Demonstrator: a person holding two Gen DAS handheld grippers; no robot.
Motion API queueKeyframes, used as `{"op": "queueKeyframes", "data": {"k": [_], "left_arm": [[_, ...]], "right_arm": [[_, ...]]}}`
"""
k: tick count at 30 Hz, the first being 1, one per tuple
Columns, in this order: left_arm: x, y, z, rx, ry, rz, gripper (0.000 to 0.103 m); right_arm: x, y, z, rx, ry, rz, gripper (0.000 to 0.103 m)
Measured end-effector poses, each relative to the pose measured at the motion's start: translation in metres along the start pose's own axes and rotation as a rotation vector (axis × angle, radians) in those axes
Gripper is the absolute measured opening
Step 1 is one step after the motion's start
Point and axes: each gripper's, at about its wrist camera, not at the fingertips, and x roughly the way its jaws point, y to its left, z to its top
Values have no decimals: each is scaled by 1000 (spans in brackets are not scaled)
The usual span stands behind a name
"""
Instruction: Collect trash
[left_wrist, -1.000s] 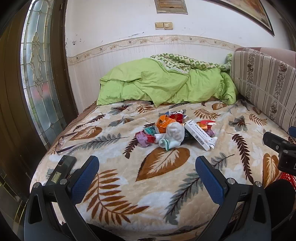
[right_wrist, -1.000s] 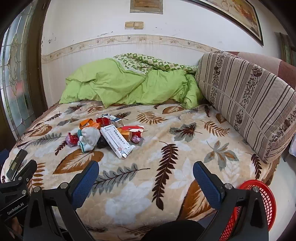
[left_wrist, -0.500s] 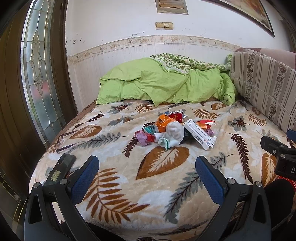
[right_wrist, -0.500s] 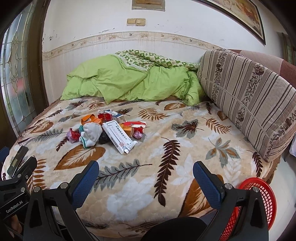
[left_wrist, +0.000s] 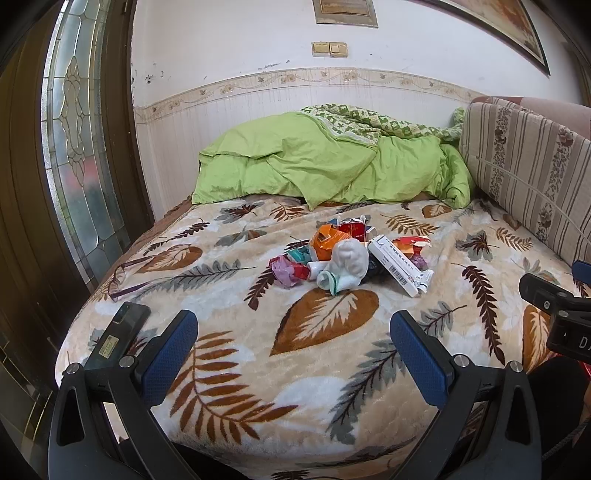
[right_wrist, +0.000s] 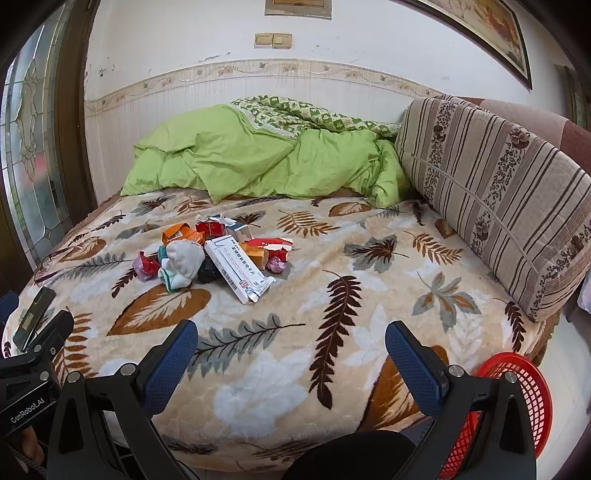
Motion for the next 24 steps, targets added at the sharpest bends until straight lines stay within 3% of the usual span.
{"op": "queueKeyframes", "data": {"k": [6, 17, 22, 24], "left_arm": [[0, 0, -2, -12, 17, -6, 103], [52, 16, 4, -87, 144, -120, 103], [97, 16, 9, -96, 232, -186, 76], [116, 13, 13, -91, 256, -211, 73]], "right_arm": [[6, -2, -3, 5, 18, 13, 102], [48, -11, -3, 65, 121, 206, 93], [86, 0, 7, 23, 165, 306, 93], [102, 7, 15, -8, 171, 323, 93]]}}
